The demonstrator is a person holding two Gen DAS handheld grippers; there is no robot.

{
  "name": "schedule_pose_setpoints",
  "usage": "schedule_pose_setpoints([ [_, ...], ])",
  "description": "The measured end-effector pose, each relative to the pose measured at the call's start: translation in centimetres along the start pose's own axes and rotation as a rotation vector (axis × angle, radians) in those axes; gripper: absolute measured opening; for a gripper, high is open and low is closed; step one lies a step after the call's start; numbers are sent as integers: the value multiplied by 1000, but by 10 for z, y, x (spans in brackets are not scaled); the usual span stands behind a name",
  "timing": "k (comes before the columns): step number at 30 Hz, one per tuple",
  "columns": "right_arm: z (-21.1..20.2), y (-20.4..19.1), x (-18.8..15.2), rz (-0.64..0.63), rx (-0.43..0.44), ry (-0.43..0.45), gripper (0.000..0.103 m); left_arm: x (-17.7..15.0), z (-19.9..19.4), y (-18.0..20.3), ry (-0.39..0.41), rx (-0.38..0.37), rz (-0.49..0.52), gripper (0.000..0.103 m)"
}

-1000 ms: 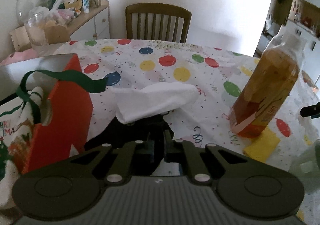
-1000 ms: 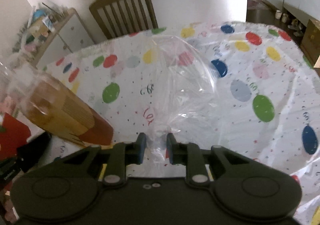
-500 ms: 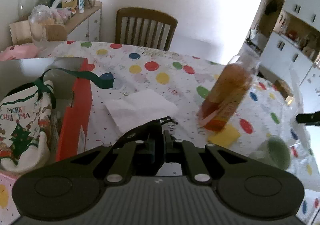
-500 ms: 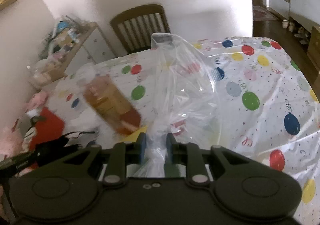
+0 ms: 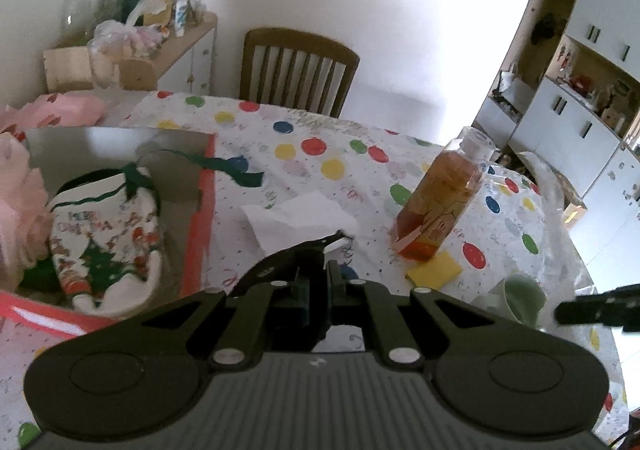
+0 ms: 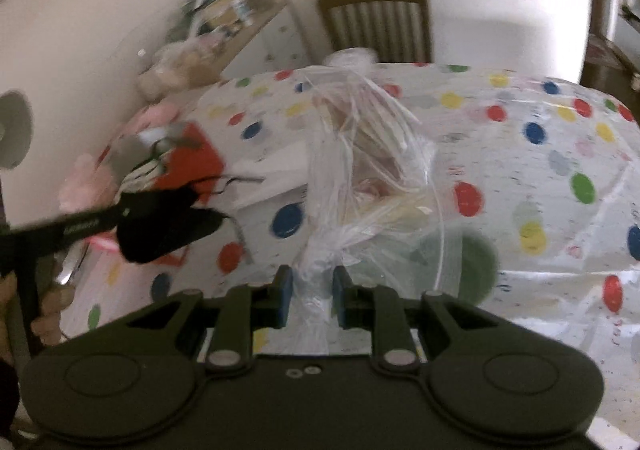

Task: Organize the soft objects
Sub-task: 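Carry the plastic bag and black cloth with both tools into the red-and-white box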

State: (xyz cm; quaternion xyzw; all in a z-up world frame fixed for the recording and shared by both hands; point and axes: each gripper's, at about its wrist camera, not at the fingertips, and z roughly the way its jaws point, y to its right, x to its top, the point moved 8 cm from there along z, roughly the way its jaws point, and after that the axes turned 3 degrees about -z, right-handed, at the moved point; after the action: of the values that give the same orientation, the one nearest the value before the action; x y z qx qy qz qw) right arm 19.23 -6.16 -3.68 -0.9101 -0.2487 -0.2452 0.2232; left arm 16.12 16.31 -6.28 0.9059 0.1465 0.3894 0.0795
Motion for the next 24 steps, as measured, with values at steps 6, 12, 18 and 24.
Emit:
schedule_pose_setpoints([
  [6,4,-52,9,-86,41,5,20,12,-29,-12,32,1,3,7],
  [12,17,-95,23,-148,73,6,20,34,-54,-34,89,5,-2,7],
  [18,40,-132,36,-196,93,-11,20,55,-72,-66,146,23,-23,7],
  [24,67,-166,51,-230,121,-22,20,77,-80,-103,200,73,-31,7],
])
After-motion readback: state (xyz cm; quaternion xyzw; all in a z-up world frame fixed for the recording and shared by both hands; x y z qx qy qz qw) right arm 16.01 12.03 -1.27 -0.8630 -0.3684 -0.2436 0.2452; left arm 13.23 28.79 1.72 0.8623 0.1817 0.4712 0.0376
